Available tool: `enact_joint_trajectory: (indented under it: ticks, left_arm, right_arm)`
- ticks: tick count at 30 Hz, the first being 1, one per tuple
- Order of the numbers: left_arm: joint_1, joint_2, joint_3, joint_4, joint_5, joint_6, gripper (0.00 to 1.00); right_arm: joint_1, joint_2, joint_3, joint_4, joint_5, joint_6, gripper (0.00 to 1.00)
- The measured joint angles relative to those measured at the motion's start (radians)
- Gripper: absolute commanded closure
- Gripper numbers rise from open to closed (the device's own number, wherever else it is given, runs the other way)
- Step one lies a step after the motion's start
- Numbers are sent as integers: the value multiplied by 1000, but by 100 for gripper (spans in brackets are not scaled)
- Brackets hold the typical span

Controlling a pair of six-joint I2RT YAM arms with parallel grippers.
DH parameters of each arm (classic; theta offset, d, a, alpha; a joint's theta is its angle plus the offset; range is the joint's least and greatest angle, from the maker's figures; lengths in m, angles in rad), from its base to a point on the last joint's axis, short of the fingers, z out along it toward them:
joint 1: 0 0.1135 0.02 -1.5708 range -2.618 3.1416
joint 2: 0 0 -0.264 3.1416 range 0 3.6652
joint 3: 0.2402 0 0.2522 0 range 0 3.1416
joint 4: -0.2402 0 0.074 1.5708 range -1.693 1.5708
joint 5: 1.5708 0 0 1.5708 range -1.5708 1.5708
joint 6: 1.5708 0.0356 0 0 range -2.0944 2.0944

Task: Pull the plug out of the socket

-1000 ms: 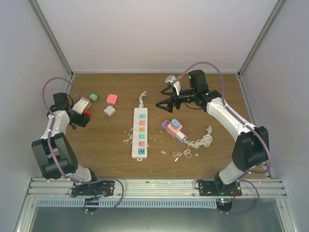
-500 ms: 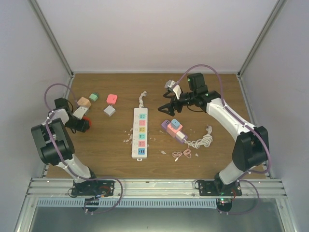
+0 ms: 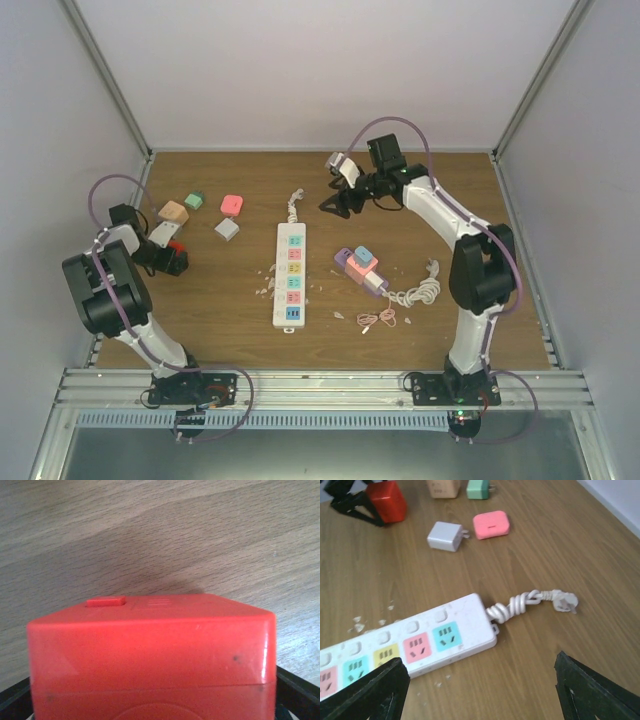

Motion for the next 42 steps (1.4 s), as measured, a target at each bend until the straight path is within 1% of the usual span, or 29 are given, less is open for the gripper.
enact_joint_trajectory:
  ticks: [4,7,10,15,19,24,29,36,42]
  left_arm:
    - [0,-1,0,-3,10,0,1]
    - [1,-3,0,-5,18,3,1]
    - [1,-18,0,-6,26,4,1]
    - [1,-62,0,-13,29,4,1]
    - [1,-97,4,-29,43,3,1]
    - [1,-124,26,-54,76,-3,1]
    - [1,-157,32,-62,92,-7,1]
    - [1,-198,32,-71,116,-17,1]
    - [1,-219,35,-79,129,-34,1]
  right_arm:
    - [14,107,115,5,30,10,26]
    - [32,177,183,18,57,29,34]
    - [61,271,273,35,106,55,39]
    - [119,391,373,46,198,61,46]
    - [168,468,436,61,283,49,49]
    - [201,528,467,94,362,40,51]
    - [204,605,510,115,446,16,54]
    - [192,627,520,127,491,2,56]
    - [132,627,519,106,495,-1,57]
